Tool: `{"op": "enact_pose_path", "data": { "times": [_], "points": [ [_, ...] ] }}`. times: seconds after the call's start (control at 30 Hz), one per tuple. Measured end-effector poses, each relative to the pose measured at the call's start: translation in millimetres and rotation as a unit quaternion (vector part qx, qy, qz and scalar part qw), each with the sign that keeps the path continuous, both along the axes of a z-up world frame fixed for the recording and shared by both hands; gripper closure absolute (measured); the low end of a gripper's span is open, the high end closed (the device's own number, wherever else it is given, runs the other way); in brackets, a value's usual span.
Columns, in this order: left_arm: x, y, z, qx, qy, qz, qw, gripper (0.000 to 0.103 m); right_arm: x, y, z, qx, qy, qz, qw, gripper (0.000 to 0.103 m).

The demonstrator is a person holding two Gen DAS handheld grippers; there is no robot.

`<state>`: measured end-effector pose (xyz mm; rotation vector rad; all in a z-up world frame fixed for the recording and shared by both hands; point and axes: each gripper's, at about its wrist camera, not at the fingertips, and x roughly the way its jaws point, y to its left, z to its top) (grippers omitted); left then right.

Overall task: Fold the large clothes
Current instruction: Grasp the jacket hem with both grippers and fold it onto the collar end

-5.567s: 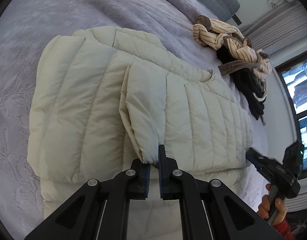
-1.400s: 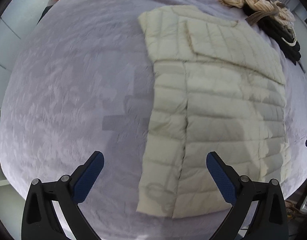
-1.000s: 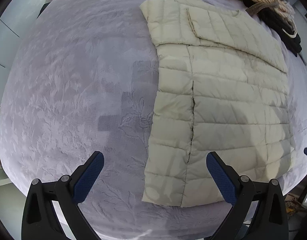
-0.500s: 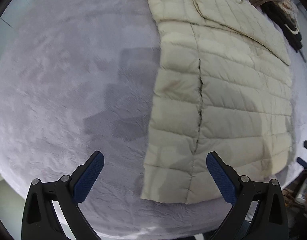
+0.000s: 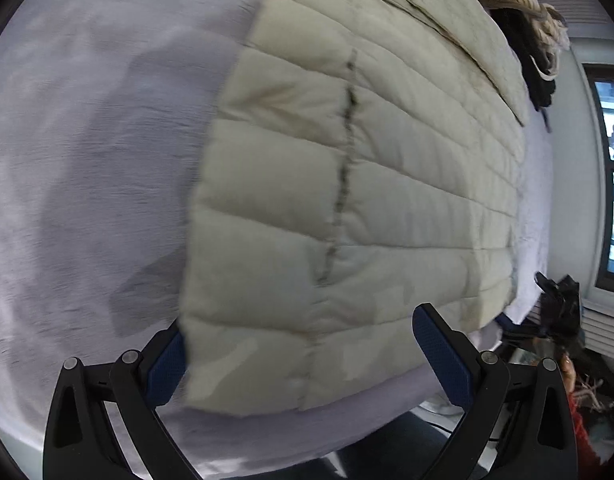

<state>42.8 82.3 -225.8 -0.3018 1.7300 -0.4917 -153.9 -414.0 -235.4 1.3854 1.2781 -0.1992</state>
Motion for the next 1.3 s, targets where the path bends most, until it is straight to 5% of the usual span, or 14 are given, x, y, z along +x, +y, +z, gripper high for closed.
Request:
{"op": "enact_pose_path", "data": {
  "times": [0.17,0.3,0.33,0.4,0.47,0.5,0.63,0.83,1.1,1.3],
  "points": [
    [0,-20,-2,-0.014,0.007,-0.009,0.9998,0.001,17,13,-11,0.029,-0.028,-0.008,0.999,0.0],
    [-2,-22,3,-0.018,0.012,-0.012,0.9997,0.035,28,24,-12,0.057,-0.057,-0.018,0.997,0.003],
    [-3,-22,4,-0.019,0.012,-0.014,0.9997,0.05,29,26,-11,0.062,-0.062,-0.019,0.996,0.012],
    [-1,-19,6,-0.025,0.011,-0.019,0.9994,0.078,30,27,-12,0.068,-0.055,-0.021,0.996,0.049],
    [0,-12,9,-0.04,0.01,-0.014,0.9991,0.084,29,27,-18,0.076,-0.039,-0.025,0.996,0.083],
    [2,-8,12,-0.051,0.009,-0.009,0.9986,0.089,34,28,-18,0.079,-0.041,-0.026,0.996,0.086],
    [11,4,42,-0.115,-0.012,0.018,0.9932,0.089,45,27,3,0.083,-0.097,-0.009,0.992,0.091],
    [50,15,100,-0.161,-0.086,0.044,0.9822,0.09,83,8,57,0.075,-0.194,-0.005,0.978,0.091],
    [129,-1,150,-0.178,-0.164,0.047,0.9691,0.089,175,-11,107,0.044,-0.259,0.024,0.965,0.091],
    [197,-18,145,-0.149,-0.192,0.058,0.9682,0.089,262,-23,129,0.005,-0.28,0.068,0.958,0.091]
  ]
}}
